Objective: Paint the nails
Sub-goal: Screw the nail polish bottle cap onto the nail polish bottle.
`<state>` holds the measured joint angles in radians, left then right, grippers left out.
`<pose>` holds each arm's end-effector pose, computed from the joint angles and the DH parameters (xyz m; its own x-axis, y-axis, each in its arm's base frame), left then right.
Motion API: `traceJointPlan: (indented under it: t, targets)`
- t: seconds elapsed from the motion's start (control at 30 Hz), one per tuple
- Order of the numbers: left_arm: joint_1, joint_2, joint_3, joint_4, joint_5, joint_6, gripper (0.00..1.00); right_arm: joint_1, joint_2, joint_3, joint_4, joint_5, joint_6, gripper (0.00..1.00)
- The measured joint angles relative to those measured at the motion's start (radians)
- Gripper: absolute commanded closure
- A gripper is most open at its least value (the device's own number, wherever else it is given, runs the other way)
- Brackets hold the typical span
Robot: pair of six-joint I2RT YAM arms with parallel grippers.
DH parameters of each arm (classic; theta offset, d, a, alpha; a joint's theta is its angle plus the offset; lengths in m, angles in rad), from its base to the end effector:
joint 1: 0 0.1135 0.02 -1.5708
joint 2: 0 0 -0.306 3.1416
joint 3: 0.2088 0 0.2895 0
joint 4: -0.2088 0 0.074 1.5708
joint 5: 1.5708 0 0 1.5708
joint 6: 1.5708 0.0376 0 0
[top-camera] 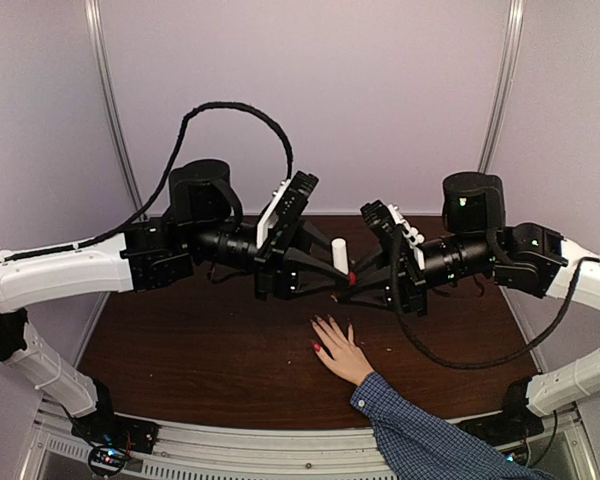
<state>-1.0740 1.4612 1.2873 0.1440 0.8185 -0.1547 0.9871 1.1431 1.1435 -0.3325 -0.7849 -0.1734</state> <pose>0.1548 -0.3432 0.4248 -0.1602 0.0746 -0.9843 0.9350 -0.3081 -0.1756 0.1274 0.2411 0.4193 -0.0116 -0.2390 -0.9709 -0.9752 -0.2120 0.0639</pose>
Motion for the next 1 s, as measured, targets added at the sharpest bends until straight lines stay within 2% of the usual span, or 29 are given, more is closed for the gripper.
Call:
traceJointPlan:
  t: [0.13, 0.4, 0.57, 0.77, 1.0]
  targets:
    - [0.000, -0.034, -0.031, -0.047, -0.097, -0.006, 0.54, -0.008, 0.004, 0.005, 0.031, 0.082, 0.015, 1.00]
    - [0.002, -0.145, -0.068, -0.098, -0.387, -0.007, 0.54, -0.021, 0.003, 0.005, 0.051, 0.312, 0.050, 1.00]
    - [0.002, -0.137, -0.068, -0.119, -0.552, -0.021, 0.55, -0.023, 0.010, 0.006, 0.042, 0.468, 0.081, 1.00]
    - [0.002, -0.080, -0.052, -0.136, -0.662, -0.066, 0.56, -0.023, 0.035, 0.006, 0.034, 0.587, 0.122, 1.00]
    - [0.002, -0.029, -0.036, -0.096, -0.708, -0.119, 0.57, -0.011, 0.065, 0.007, 0.033, 0.649, 0.145, 1.00]
